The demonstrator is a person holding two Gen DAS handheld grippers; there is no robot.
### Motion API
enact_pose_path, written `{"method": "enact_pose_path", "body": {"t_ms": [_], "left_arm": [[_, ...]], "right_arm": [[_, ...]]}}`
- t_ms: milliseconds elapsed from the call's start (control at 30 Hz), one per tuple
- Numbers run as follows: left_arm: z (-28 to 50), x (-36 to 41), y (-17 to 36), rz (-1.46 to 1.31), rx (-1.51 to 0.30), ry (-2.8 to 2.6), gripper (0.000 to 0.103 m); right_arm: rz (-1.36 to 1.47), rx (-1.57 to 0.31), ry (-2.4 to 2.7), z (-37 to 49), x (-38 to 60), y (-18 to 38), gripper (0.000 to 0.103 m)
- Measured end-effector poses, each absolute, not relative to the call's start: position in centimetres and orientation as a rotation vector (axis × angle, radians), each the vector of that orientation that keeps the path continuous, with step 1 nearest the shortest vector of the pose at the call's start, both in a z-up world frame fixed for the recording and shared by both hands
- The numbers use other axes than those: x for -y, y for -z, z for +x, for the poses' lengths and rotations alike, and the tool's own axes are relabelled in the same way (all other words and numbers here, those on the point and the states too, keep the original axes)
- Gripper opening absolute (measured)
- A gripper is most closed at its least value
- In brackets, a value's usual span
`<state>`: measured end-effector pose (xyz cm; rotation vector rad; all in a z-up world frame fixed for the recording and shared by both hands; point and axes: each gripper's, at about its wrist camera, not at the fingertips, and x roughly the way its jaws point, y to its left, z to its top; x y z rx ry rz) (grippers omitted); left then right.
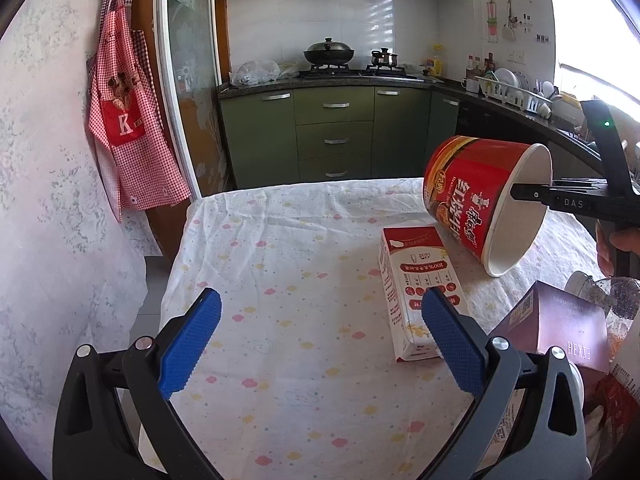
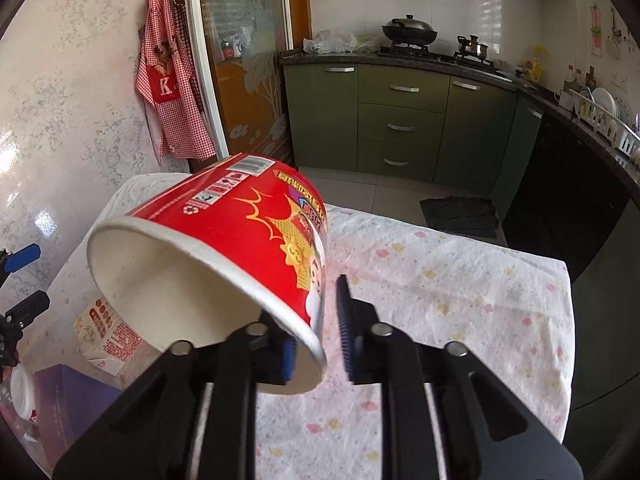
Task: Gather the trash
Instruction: 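Grasp the red-and-white paper bowl by its rim with the right tool, then carry the paper bowl over the yellow-rimmed bin and open the right tool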
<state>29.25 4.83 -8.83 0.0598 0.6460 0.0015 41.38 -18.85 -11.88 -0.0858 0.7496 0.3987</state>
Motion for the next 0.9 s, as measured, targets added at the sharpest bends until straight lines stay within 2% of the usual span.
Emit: {"method": "enact_pose_path", "body": {"t_ms": [167,400,700,800,900], "left_arm": [[28.8,-5.7,8.3,0.024,-0.637,0.005,0.099],[27.9,-6.6,7.5,-0.014,-0.588,0.008,0.099],[26.9,-6.2,6.7,0.001,-0.54,0.018,0.099],[26.6,-6.5,6.4,-0.022,-0.527,0.035,0.099],[26.5,-6.8,6.2,-0.041,-0.514,0.045,0.099]], "right_arm": [[-0.008,-0.785,-0.387,42.2,19.5,11.0,0.006],[0.13,-0.885,-0.335,41.0,23.9,6.9,0.004],[0.273,-0.934,-0.091,30.0,39.3,1.2,0.004],[0.318,-0.964,0.045,25.8,45.7,1.8,0.004],[0.369,-1.039,0.166,22.3,51.2,4.8,0.004]]}}
